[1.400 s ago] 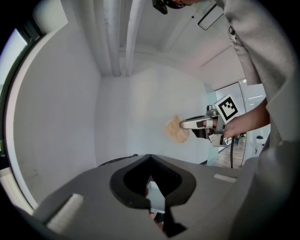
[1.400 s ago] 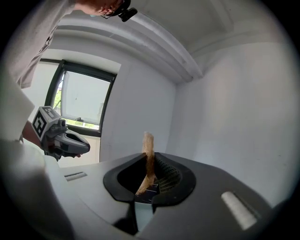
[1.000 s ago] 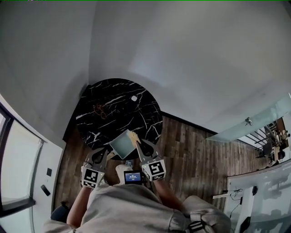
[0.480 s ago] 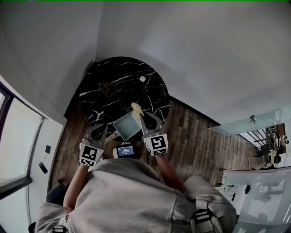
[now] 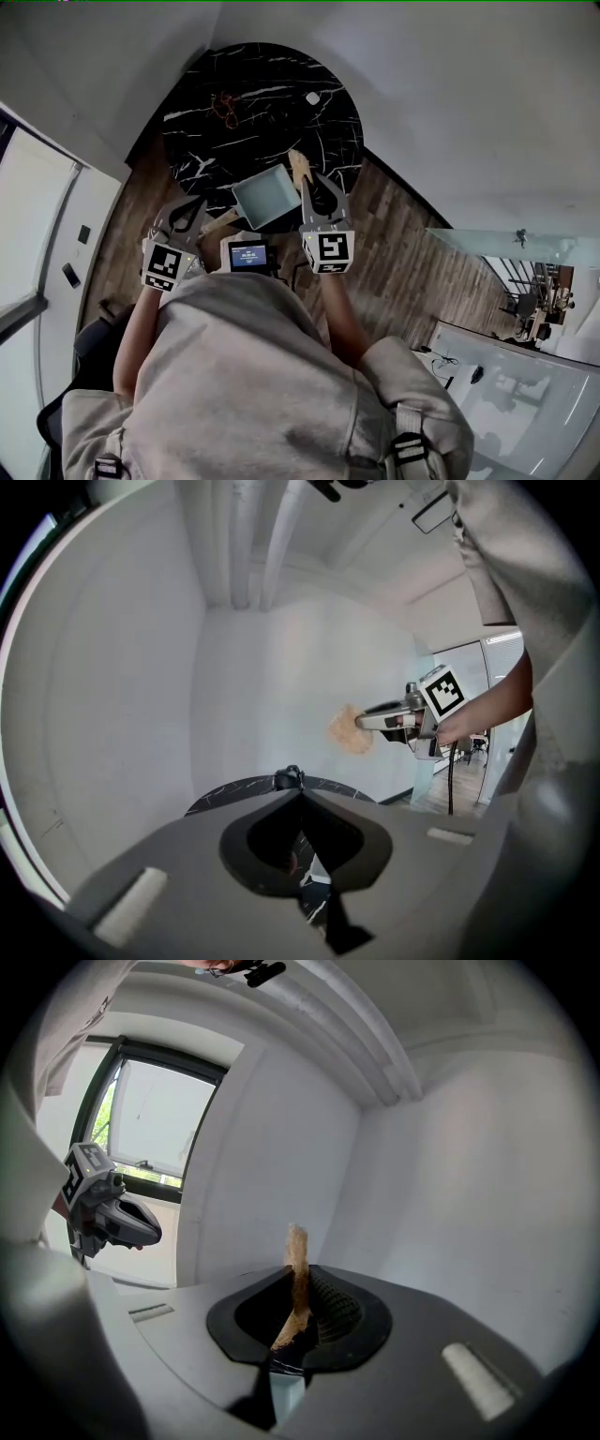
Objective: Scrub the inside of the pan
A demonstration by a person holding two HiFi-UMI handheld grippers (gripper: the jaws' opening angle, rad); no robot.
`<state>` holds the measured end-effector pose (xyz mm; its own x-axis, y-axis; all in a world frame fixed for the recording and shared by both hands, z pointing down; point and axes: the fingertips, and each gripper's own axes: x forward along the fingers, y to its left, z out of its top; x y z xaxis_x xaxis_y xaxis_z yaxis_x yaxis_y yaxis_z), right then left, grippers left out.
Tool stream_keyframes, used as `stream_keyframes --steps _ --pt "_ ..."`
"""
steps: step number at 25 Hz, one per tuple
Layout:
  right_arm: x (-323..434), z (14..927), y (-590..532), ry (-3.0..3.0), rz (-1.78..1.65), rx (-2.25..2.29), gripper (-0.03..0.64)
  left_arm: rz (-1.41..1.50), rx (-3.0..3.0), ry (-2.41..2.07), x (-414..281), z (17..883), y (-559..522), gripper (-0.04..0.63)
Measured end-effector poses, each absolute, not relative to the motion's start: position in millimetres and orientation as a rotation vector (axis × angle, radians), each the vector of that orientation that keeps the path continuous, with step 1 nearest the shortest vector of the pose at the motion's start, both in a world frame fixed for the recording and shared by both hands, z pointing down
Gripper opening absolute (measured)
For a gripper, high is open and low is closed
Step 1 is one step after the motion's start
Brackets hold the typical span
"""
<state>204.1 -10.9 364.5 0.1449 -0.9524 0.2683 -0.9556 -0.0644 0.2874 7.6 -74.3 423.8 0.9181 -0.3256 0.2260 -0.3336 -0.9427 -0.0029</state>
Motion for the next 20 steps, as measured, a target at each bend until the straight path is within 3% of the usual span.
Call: stream_keyframes --steps 9,11,20 --pt "237 438 0 -1.766 0.123 2.005 0.058 0.720 3.019 -0.406 1 519 -39 0.004" --pt "242 466 -8 -1.748 0.148 1.965 0.058 0.799 2.994 -0.377 -3 545 -35 0.057" --pt "271 610 -34 -1.488 0.125 1.618 0.058 1.204 2.910 -0.076 -2 643 -7 0.135"
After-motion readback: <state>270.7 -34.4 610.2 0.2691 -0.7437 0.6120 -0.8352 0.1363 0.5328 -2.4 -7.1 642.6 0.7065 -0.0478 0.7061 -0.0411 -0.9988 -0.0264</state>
